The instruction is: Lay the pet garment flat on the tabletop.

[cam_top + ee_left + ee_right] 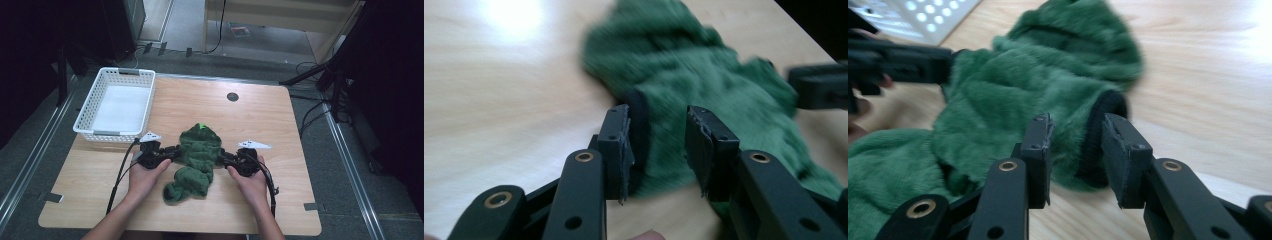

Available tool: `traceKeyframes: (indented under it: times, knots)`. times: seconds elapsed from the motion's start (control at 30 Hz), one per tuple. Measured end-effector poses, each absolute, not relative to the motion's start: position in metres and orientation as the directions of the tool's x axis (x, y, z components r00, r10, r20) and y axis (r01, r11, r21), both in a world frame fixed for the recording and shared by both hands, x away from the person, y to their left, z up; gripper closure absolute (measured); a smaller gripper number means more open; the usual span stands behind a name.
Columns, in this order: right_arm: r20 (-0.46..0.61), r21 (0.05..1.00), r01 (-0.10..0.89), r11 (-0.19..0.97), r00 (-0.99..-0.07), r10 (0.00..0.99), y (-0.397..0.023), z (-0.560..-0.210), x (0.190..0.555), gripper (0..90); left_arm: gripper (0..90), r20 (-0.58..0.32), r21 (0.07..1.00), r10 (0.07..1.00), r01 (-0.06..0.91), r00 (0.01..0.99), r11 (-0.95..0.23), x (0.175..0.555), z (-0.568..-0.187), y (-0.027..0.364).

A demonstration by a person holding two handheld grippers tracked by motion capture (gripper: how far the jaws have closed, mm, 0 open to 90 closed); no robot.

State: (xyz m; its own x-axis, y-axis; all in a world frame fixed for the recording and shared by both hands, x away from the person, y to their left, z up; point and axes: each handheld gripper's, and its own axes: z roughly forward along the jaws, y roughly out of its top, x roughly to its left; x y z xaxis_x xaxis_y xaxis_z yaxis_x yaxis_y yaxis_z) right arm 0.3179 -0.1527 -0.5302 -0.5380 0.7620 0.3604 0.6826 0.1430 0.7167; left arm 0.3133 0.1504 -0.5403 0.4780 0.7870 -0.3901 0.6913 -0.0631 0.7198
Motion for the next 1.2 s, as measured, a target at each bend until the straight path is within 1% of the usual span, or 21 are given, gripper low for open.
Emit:
traceKeyframes:
  times: [0.1, 0.17, 0.2, 0.23, 0.27, 0.3, 0.33, 0.5, 0.63, 0.73, 0.77, 0.8, 0.83, 0.87, 0.9, 0.93, 0.97, 1.0, 1.07, 1.13, 1.2]
  knots:
    - [0.354, 0.711, 0.683, 0.168, -0.553, 0.754, -0.144, -0.534, 0.318, 64.7, 63.6, -0.37, 0.718, 0.791, 0.69, 0.488, -0.089, 0.312, -0.544, 0.145]
    - [0.319, 0.714, 0.673, 0.191, -0.556, 0.768, -0.137, -0.537, 0.317, 66.5, 71.0, -0.377, 0.712, 0.793, 0.697, 0.479, -0.083, 0.313, -0.544, 0.145]
    - [0.293, 0.72, 0.668, 0.189, -0.54, 0.789, -0.136, -0.538, 0.317, 73.3, 83.6, -0.38, 0.705, 0.786, 0.703, 0.488, -0.097, 0.314, -0.544, 0.146]
    - [0.281, 0.72, 0.672, 0.176, -0.513, 0.811, -0.138, -0.539, 0.317, 79.6, 87.6, -0.381, 0.7, 0.783, 0.707, 0.492, -0.104, 0.314, -0.544, 0.146]
    - [0.293, 0.712, 0.685, 0.151, -0.486, 0.823, -0.14, -0.541, 0.318, 81.8, 88.0, -0.366, 0.703, 0.787, 0.702, 0.497, -0.117, 0.314, -0.544, 0.147]
    - [0.317, 0.708, 0.695, 0.126, -0.472, 0.823, -0.143, -0.541, 0.32, 84.0, 88.4, -0.355, 0.703, 0.794, 0.7, 0.493, -0.121, 0.314, -0.543, 0.148]
    - [0.296, 0.728, 0.675, 0.117, -0.464, 0.835, -0.144, -0.539, 0.32, 85.9, 88.8, -0.339, 0.704, 0.806, 0.699, 0.485, -0.124, 0.314, -0.543, 0.149]
    - [0.267, 0.781, 0.618, 0.094, -0.466, 0.843, -0.141, -0.527, 0.318, 86.3, 89.0, -0.306, 0.704, 0.847, 0.702, 0.435, -0.106, 0.318, -0.543, 0.157]
    - [0.231, 0.735, 0.666, 0.128, -0.424, 0.876, -0.138, -0.537, 0.321, 86.1, 88.9, -0.268, 0.707, 0.858, 0.694, 0.438, -0.133, 0.317, -0.546, 0.154]
    - [0.264, 0.724, 0.681, 0.109, -0.419, 0.869, -0.141, -0.542, 0.323, 81.7, 87.5, -0.279, 0.71, 0.853, 0.693, 0.441, -0.126, 0.316, -0.544, 0.154]
    - [0.26, 0.742, 0.664, 0.092, -0.412, 0.873, -0.145, -0.535, 0.321, 71.1, 76.2, -0.276, 0.722, 0.858, 0.683, 0.434, -0.113, 0.315, -0.542, 0.155]
    - [0.251, 0.76, 0.646, 0.079, -0.404, 0.88, -0.147, -0.529, 0.32, 69.2, 70.6, -0.268, 0.77, 0.869, 0.634, 0.415, -0.065, 0.309, -0.533, 0.159]
    - [0.251, 0.781, 0.622, 0.061, -0.402, 0.88, -0.15, -0.524, 0.318, 68.7, 66.7, -0.268, 0.77, 0.869, 0.634, 0.415, -0.065, 0.309, -0.533, 0.159]
    - [0.26, 0.797, 0.603, 0.042, -0.405, 0.877, -0.152, -0.518, 0.317, 68.8, 65.4, -0.267, 0.795, 0.874, 0.606, 0.407, -0.039, 0.307, -0.527, 0.16]
    - [0.262, 0.808, 0.588, 0.036, -0.414, 0.872, -0.152, -0.513, 0.318, 70.2, 66.5, -0.266, 0.826, 0.869, 0.563, 0.417, -0.017, 0.306, -0.519, 0.158]
    - [0.262, 0.808, 0.588, 0.036, -0.414, 0.872, -0.152, -0.513, 0.318, 70.2, 68.7, -0.266, 0.826, 0.869, 0.563, 0.417, -0.017, 0.306, -0.519, 0.158]
    - [0.248, 0.817, 0.574, 0.058, -0.441, 0.862, -0.145, -0.509, 0.323, 73.2, 70.4, -0.269, 0.817, 0.842, 0.574, 0.469, -0.059, 0.312, -0.514, 0.146]
    - [0.248, 0.817, 0.574, 0.058, -0.441, 0.862, -0.145, -0.509, 0.323, 73.2, 71.8, -0.269, 0.817, 0.842, 0.574, 0.469, -0.059, 0.312, -0.514, 0.146]
    - [0.23, 0.822, 0.562, 0.094, -0.479, 0.847, -0.133, -0.511, 0.329, 74.2, 72.8, -0.285, 0.778, 0.812, 0.617, 0.51, -0.115, 0.322, -0.519, 0.131]
    - [0.216, 0.792, 0.591, 0.152, -0.505, 0.836, -0.12, -0.523, 0.337, 74.4, 75.8, -0.272, 0.735, 0.834, 0.663, 0.48, -0.142, 0.329, -0.531, 0.125]
    - [0.213, 0.756, 0.63, 0.176, -0.492, 0.844, -0.113, -0.535, 0.34, 75.3, 78.1, -0.284, 0.705, 0.845, 0.696, 0.453, -0.135, 0.331, -0.539, 0.125]
